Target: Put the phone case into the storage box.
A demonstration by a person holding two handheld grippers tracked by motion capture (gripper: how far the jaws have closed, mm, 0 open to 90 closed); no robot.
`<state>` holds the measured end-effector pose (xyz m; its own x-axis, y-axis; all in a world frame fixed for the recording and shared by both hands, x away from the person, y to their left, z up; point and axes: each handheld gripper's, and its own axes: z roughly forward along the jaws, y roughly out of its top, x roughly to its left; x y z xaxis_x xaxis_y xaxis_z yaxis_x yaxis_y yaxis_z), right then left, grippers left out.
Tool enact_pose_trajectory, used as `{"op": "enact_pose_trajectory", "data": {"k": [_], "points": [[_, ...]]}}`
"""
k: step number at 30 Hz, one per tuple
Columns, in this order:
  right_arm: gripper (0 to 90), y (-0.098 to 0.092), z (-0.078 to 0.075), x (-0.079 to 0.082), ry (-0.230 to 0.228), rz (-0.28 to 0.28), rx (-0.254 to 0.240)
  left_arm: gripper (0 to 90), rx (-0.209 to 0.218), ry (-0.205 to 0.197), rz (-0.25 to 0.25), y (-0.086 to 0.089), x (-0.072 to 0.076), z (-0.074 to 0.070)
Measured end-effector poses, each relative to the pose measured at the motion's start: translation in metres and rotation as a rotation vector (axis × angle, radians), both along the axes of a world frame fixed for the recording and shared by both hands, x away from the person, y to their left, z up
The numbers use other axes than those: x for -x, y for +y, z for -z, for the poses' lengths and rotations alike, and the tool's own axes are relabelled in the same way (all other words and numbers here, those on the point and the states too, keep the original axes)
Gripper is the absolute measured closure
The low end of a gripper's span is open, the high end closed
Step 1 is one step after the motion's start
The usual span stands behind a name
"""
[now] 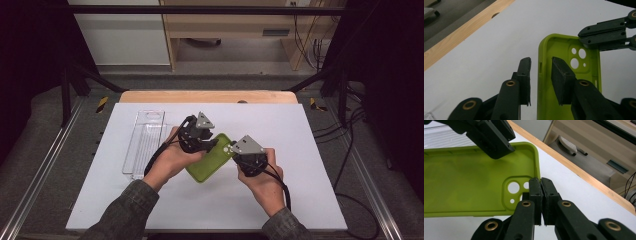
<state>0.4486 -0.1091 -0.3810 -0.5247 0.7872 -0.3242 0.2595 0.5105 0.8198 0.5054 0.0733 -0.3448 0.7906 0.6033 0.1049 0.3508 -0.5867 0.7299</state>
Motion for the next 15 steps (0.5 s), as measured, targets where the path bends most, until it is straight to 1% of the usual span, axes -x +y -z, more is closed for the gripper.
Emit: {"op": "enact_pose_trajectory", "data": {"k": [7, 15], "points": [[87.7, 0.0021, -0.0016, 0.0003, -0.004, -0.003, 0.006, 70.8, -0.003, 0.010, 0.004, 0.0010, 0.0001, 0.0003], [87.7, 0.0036, -0.0032, 0.0005, -0.004, -0.007, 0.008, 73.5, -0.002, 0.013, 0.007, 0.0016, -0.0001, -0.0008]]}}
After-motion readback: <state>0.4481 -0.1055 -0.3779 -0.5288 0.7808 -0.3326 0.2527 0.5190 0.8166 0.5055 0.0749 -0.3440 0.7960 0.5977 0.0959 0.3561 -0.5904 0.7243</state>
